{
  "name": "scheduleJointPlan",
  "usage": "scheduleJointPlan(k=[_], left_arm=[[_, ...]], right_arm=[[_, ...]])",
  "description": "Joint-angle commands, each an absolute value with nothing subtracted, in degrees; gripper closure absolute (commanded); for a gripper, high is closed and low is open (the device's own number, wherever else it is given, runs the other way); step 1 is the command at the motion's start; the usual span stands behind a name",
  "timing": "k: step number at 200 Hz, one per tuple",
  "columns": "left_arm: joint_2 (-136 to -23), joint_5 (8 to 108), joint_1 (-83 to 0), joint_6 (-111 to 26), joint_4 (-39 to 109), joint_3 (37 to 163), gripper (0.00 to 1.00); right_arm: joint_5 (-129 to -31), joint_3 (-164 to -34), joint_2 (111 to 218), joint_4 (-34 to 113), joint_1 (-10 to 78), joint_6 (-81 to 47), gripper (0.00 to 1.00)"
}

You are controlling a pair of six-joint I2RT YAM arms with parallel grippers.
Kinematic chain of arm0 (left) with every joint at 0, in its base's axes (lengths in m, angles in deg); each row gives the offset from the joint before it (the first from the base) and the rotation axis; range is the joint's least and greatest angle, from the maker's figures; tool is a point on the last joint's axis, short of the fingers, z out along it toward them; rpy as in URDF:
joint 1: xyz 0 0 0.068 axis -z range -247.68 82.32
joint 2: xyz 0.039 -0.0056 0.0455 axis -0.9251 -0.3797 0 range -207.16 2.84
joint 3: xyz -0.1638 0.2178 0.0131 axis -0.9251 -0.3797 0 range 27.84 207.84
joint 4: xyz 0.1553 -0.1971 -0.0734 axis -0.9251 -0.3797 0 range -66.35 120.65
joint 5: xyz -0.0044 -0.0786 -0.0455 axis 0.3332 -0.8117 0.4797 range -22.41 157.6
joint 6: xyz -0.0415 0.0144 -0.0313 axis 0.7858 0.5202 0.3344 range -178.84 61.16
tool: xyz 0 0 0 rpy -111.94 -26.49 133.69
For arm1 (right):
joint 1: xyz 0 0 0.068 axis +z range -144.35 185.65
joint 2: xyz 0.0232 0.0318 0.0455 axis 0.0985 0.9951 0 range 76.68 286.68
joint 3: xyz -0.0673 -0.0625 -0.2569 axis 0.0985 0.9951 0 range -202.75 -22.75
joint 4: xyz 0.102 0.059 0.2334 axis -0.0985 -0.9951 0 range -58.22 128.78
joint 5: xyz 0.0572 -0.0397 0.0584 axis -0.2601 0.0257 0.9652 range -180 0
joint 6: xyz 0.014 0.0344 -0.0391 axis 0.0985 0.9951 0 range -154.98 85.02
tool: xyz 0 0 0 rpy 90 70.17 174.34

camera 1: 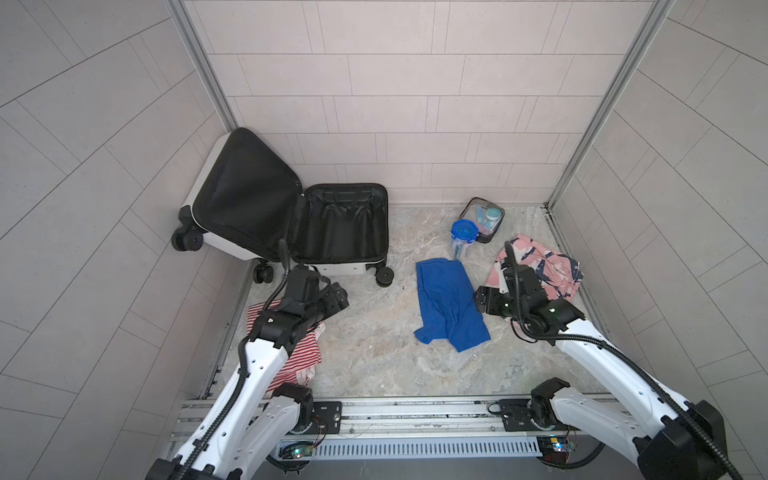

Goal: Pack the luggage
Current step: 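Move both grippers toward the folded blue t-shirt on the floor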

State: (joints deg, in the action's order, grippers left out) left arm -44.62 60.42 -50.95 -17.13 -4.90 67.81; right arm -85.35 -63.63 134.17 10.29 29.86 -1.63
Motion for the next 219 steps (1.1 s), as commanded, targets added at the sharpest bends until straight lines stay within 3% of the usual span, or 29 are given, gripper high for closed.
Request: scheduleJointPlan(k=[1, 25, 45, 132, 219], left_arm=[[-42.3, 63.9, -45.0, -8.8, -3.8, 64.1, 0.14], [-42.0, 66.5, -41.0, -4.7, -1.3, 61.8, 0.14], [-42.2, 66.5, -39.7, -4.0, 0.5, 61.3, 0.07], [-44.4, 66.8, -39.3, -4.5, 1.4, 62.4, 0.07], [-44.4, 69.6, -39.4, -5.5, 0.6, 63.3, 0.07]], right_arm=[[-90.5, -63.7, 137.6, 10.0, 34.8, 0.9, 0.13], [-91.7, -63.5, 143.7, 12.3, 37.6, 2.3, 0.12], [-91.5, -63.2, 147.9, 15.0, 39.4, 3.1, 0.11], [-91.7, -66.8, 162.0, 20.3, 50.5, 8.5, 0.12], [-90.8, -70.8, 167.0, 19.1, 64.5, 14.2, 0.14]])
